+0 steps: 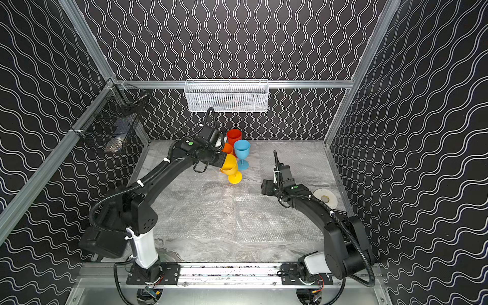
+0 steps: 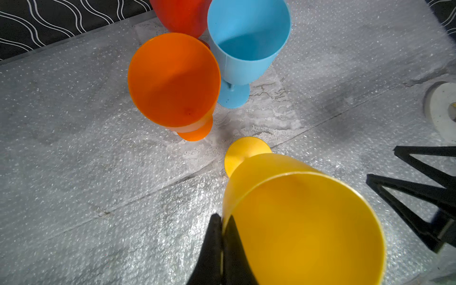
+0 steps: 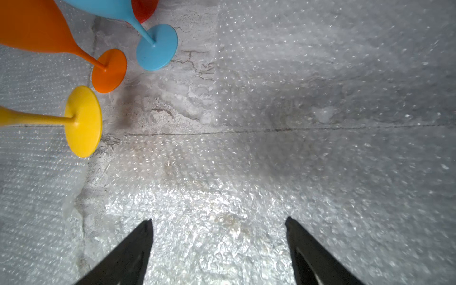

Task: Unpack wine glasses from bubble wrap
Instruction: Place the wine glass at the center of the board.

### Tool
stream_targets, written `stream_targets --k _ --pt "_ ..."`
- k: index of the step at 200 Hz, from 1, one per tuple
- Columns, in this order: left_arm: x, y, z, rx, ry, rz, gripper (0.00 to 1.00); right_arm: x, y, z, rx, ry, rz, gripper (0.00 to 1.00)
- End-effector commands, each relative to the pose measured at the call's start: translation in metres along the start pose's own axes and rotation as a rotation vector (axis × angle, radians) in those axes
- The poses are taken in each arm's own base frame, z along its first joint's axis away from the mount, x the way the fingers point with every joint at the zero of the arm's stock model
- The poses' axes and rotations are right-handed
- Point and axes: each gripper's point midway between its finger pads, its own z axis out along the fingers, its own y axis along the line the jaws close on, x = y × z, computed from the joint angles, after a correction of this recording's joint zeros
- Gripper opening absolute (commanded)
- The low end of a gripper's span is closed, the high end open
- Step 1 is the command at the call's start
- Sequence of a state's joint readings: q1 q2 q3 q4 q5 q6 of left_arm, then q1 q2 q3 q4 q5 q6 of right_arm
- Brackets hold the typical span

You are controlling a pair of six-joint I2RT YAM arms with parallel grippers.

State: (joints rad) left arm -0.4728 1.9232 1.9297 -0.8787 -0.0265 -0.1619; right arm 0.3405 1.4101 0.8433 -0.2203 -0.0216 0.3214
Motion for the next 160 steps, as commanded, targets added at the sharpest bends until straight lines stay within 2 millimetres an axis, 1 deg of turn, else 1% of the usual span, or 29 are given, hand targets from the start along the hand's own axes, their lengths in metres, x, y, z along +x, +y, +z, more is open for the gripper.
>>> stream_targets --k 1,29,56,92,116,160 --pt "-0.003 0.004 0.006 -0.037 0.006 0.022 0.0 0.002 0.006 0.0 -0.035 0.018 0.01 0.86" --pt "-0.004 0.01 0.019 -0.076 0.035 0.035 0.0 0.003 0.006 0.0 -0.038 0.022 0.007 0.86" --pt "-0.009 0.006 0.029 -0.06 0.024 0.033 0.0 0.005 0.008 0.001 -0.05 0.027 0.009 0.86" --pt "-0.012 0.003 0.04 -0.048 0.031 0.03 0.0 0.005 0.006 -0.001 -0.038 0.023 0.004 0.86" --pt "-0.01 0.002 0.048 -0.048 0.042 0.032 0.0 0.006 0.006 -0.001 -0.04 0.023 0.003 0.86" --pt "-0.006 0.003 0.057 -0.059 0.06 0.039 0.0 0.007 0.004 -0.002 -0.034 0.019 0.0 0.86"
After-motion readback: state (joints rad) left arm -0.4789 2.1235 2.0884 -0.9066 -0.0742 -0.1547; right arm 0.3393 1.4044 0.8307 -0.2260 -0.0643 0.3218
